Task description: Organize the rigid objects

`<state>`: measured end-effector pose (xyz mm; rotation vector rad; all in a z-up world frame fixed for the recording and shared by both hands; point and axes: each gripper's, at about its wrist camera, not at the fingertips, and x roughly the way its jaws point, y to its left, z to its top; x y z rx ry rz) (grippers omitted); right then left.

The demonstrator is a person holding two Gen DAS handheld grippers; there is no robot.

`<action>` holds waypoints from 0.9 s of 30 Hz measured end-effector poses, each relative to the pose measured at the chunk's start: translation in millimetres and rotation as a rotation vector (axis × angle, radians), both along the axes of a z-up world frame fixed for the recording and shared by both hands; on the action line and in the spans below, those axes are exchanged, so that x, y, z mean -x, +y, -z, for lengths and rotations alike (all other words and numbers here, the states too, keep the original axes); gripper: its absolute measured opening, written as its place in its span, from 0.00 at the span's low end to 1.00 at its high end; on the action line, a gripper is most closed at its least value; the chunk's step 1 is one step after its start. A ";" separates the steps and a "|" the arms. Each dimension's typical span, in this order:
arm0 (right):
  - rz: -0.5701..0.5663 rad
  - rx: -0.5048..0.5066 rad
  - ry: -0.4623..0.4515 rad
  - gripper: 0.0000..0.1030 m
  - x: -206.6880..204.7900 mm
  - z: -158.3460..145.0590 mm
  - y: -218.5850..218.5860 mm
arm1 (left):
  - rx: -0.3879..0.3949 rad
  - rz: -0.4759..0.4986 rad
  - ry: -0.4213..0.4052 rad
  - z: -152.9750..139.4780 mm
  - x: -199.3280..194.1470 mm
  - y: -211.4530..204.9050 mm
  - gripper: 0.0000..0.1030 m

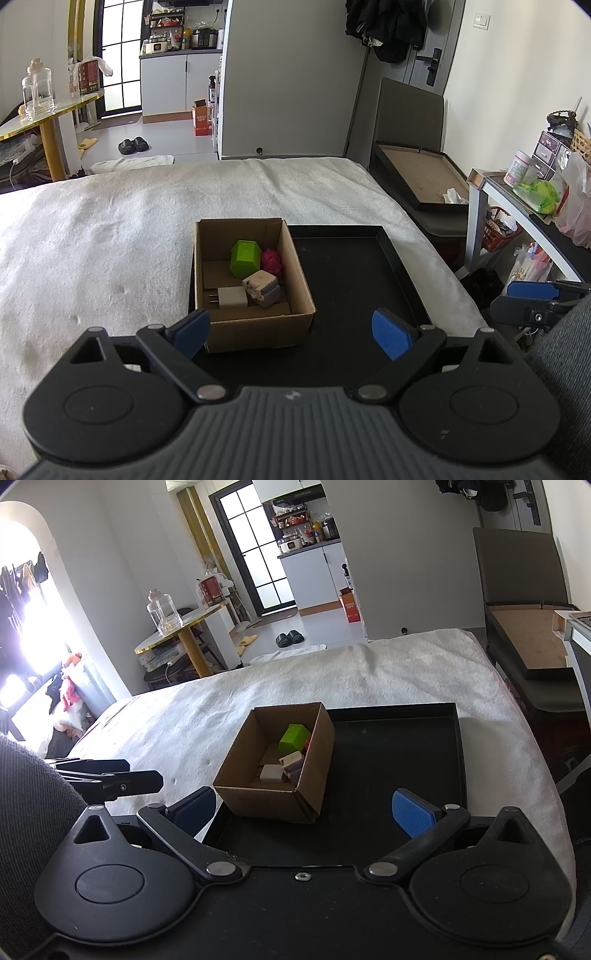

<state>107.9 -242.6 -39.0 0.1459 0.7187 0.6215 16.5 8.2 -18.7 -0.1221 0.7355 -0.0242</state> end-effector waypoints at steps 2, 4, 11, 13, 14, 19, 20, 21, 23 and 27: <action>0.000 0.001 -0.001 1.00 0.0 -0.1 0.1 | -0.004 -0.001 0.000 -0.6 0.0 -0.1 0.91; 0.000 0.001 -0.001 1.00 0.2 -0.1 0.1 | -0.007 -0.001 0.001 -1.0 0.2 -0.1 0.91; 0.000 0.001 0.001 1.00 0.2 -0.3 0.4 | -0.004 -0.001 0.005 -1.7 0.4 0.2 0.91; 0.001 0.002 -0.001 1.00 0.2 -0.3 0.5 | -0.008 -0.001 0.004 -2.1 0.8 -0.2 0.91; 0.000 0.001 0.000 1.00 0.1 -0.3 0.5 | -0.012 -0.001 0.003 -1.9 0.6 -1.0 0.91; 0.001 0.001 0.001 1.00 0.0 -0.5 0.6 | -0.015 -0.005 0.009 -1.9 0.9 -1.7 0.91; 0.000 0.001 0.001 1.00 -0.1 -0.5 0.6 | -0.016 -0.008 0.009 -1.9 1.3 -1.8 0.91; 0.000 0.000 0.002 1.00 0.4 0.0 -0.1 | -0.016 -0.011 0.010 -1.7 1.6 -1.8 0.91; 0.000 0.001 0.002 1.00 0.3 0.0 -0.1 | -0.011 -0.013 0.014 -1.3 0.8 -1.2 0.91; 0.000 0.000 0.004 1.00 1.0 0.6 0.1 | -0.013 -0.014 0.012 -1.7 1.6 -0.6 0.91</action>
